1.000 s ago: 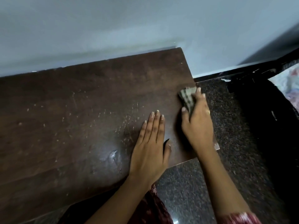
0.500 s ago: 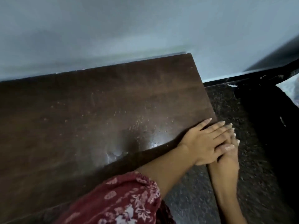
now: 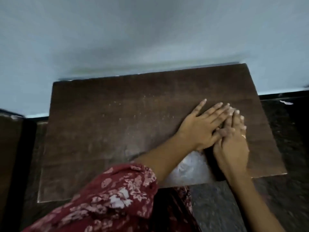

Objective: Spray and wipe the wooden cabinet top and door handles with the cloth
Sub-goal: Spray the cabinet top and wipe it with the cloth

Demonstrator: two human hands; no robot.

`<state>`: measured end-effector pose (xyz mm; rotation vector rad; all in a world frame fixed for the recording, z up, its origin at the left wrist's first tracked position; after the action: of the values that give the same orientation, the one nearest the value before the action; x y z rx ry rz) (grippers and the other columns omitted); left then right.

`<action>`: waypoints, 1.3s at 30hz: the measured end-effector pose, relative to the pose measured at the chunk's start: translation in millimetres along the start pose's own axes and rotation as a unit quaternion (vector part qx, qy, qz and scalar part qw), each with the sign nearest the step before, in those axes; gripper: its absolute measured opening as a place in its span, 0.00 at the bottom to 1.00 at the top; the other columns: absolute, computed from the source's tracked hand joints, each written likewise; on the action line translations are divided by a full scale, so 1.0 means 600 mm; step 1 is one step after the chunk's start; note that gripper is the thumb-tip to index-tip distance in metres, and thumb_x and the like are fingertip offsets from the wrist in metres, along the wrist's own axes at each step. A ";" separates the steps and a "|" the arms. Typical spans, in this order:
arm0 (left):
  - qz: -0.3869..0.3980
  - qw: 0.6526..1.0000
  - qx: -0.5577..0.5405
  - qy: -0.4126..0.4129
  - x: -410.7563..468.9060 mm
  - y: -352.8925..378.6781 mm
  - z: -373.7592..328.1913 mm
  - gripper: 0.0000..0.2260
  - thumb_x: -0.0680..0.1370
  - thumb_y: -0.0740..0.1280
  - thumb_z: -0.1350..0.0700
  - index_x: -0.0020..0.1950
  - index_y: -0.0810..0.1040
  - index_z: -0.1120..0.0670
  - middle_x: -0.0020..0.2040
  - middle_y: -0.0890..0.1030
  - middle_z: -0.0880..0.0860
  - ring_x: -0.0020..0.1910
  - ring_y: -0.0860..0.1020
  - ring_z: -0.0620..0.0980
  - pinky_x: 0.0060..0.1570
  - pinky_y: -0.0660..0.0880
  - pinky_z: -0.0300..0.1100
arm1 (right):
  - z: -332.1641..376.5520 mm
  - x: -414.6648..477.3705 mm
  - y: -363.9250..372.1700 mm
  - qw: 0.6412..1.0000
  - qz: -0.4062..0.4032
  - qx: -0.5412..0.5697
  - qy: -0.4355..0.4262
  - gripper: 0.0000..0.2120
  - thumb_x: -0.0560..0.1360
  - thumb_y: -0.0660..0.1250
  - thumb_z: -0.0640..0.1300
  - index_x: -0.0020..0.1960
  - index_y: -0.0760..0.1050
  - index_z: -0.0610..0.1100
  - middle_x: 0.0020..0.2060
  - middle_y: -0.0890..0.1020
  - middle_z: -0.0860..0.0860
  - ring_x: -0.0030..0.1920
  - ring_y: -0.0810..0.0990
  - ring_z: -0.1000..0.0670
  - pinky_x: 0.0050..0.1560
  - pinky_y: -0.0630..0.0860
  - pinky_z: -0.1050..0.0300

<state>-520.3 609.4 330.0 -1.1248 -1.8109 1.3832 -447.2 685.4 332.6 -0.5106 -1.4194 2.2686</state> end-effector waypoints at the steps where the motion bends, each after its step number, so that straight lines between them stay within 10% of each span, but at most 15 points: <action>1: -0.010 1.000 0.001 -0.014 -0.012 -0.007 0.020 0.29 0.79 0.41 0.45 0.76 0.61 0.56 0.76 0.63 0.52 0.75 0.59 0.47 0.74 0.48 0.55 | 0.024 0.005 0.008 1.000 0.005 0.005 -0.008 0.28 0.78 0.48 0.47 0.76 0.49 0.43 0.77 0.50 0.48 0.75 0.46 0.48 0.73 0.50 0.46; 13: 0.065 0.958 0.099 -0.260 -0.309 -0.103 0.287 0.33 0.73 0.28 0.40 0.76 0.40 0.53 0.79 0.45 0.49 0.74 0.37 0.43 0.71 0.30 0.44 | 0.384 -0.024 0.181 0.958 0.105 0.039 -0.263 0.31 0.74 0.48 0.45 0.75 0.50 0.36 0.75 0.54 0.40 0.75 0.48 0.43 0.74 0.43 0.51; 21: 0.001 0.930 0.075 -0.360 -0.448 -0.062 0.212 0.33 0.81 0.33 0.44 0.74 0.57 0.66 0.76 0.60 0.62 0.76 0.54 0.55 0.73 0.42 0.50 | 0.380 -0.109 0.173 0.872 0.181 -0.037 -0.453 0.28 0.77 0.51 0.46 0.75 0.54 0.39 0.75 0.55 0.44 0.75 0.51 0.47 0.74 0.50 0.51; 25: -0.072 0.943 0.015 -0.326 -0.359 -0.024 0.107 0.31 0.82 0.37 0.43 0.74 0.59 0.63 0.75 0.61 0.59 0.75 0.56 0.54 0.72 0.49 0.53 | 0.249 -0.111 0.115 0.910 0.129 -0.061 -0.390 0.28 0.71 0.53 0.48 0.69 0.69 0.42 0.69 0.70 0.46 0.71 0.65 0.46 0.70 0.59 0.48; 32: -0.071 0.987 -0.051 -0.137 -0.110 0.004 -0.023 0.27 0.78 0.51 0.44 0.72 0.69 0.56 0.74 0.67 0.53 0.75 0.61 0.51 0.74 0.51 0.49 | 0.023 -0.059 0.008 0.984 0.008 -0.085 -0.156 0.30 0.72 0.48 0.47 0.72 0.61 0.37 0.73 0.60 0.42 0.73 0.53 0.45 0.71 0.52 0.45; 39: -0.090 0.990 -0.075 -0.074 -0.175 0.023 -0.059 0.23 0.79 0.56 0.47 0.72 0.68 0.54 0.75 0.65 0.49 0.76 0.56 0.47 0.75 0.49 0.50 | 0.021 -0.164 0.048 1.000 -0.019 0.002 -0.017 0.33 0.72 0.49 0.50 0.68 0.62 0.26 0.70 0.60 0.34 0.70 0.56 0.35 0.70 0.48 0.53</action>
<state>-437.7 534.1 331.0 -0.9240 -2.0967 1.2721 -374.5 612.9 320.4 -0.4428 -1.4291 2.2589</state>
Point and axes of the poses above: each hand's wrist, its own x-axis towards the middle knuckle, its own y-axis out of the palm, z = x × y, the point moved 3 cm from there along x, towards the middle knuckle
